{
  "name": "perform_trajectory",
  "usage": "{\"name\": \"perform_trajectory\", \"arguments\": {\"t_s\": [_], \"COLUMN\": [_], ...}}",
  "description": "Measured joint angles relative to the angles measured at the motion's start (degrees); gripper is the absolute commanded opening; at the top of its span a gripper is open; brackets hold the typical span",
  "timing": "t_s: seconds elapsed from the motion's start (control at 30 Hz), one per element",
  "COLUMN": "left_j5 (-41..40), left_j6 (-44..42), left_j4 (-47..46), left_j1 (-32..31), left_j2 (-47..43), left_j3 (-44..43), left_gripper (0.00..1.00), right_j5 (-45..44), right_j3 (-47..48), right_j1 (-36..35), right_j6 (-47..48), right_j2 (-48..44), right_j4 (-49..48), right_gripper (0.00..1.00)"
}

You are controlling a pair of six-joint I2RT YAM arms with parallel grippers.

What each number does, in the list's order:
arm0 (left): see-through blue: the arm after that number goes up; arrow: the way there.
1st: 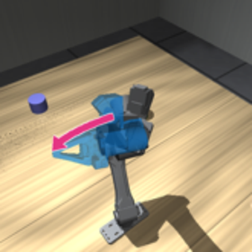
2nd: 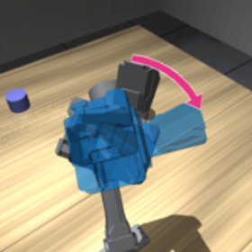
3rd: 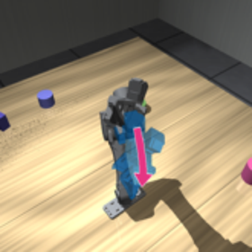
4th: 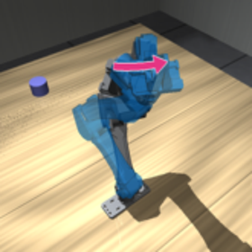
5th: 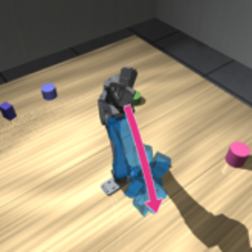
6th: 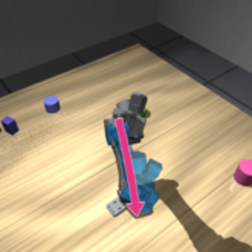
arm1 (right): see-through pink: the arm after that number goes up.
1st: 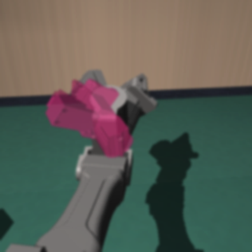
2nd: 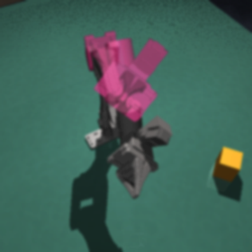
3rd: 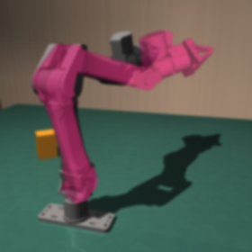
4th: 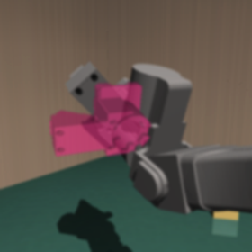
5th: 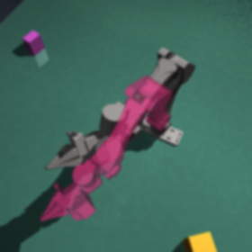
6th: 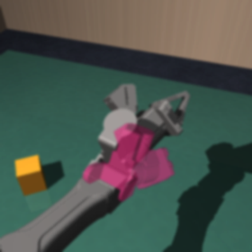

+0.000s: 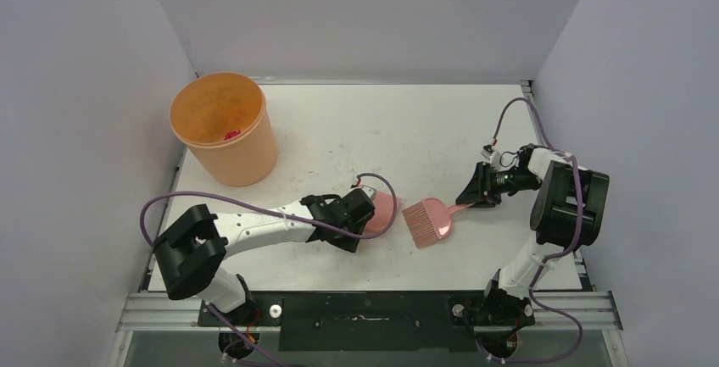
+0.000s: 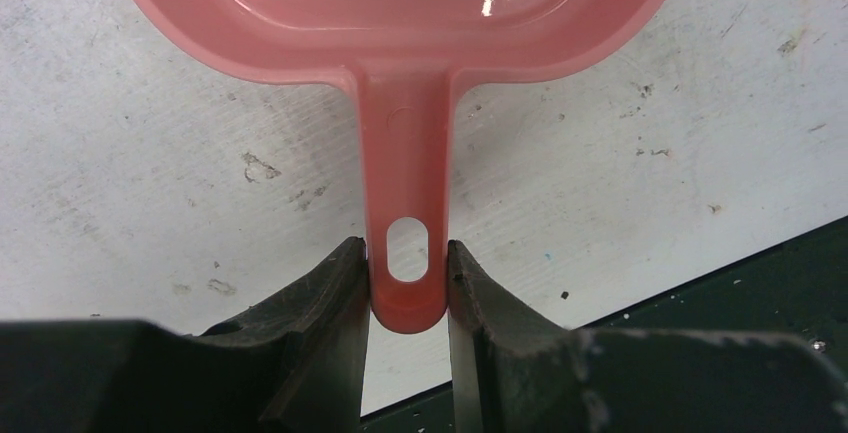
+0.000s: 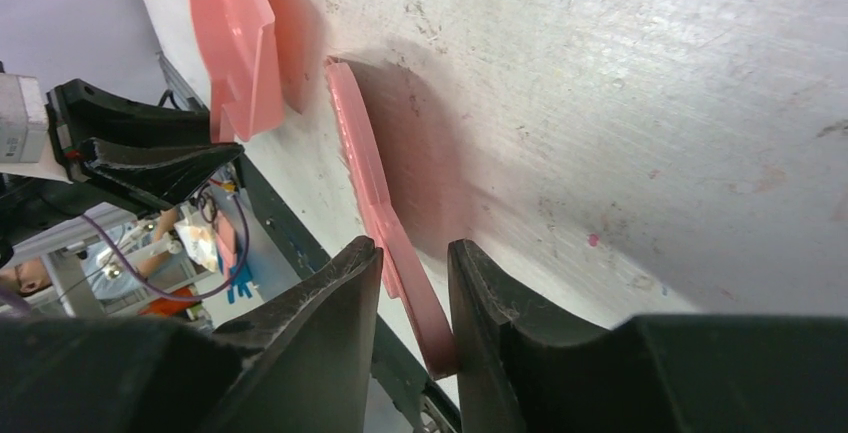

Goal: Sweep away the paper scraps from the table

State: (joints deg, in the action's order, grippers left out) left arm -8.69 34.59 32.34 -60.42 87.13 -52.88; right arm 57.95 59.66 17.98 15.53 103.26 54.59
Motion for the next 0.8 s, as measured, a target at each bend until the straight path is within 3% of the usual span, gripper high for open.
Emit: {"name": "perform_trajectory", "arguments": {"t_s": [0.5,0.8], "left_j5": [0.6,0.6], "left_j6": [0.7,0.8], "left_j4": [0.9,1.7], "left_j1": [-0.5,-0.6], "left_j2": [0.0,0.3], "left_j3": [-1.5,-1.6], "left_gripper": [0.28,0.32], "right_j5": [-5.4,-15.0], "right_j3": [-0.1,-2.1], "right_j1": [0.1,0.4], "right_j6": [-2.6,-2.8], "right_j2": [-9.5,-21.4], "right_j4": [-3.1,-9.8], "right_gripper": [0.54,0.66]}}
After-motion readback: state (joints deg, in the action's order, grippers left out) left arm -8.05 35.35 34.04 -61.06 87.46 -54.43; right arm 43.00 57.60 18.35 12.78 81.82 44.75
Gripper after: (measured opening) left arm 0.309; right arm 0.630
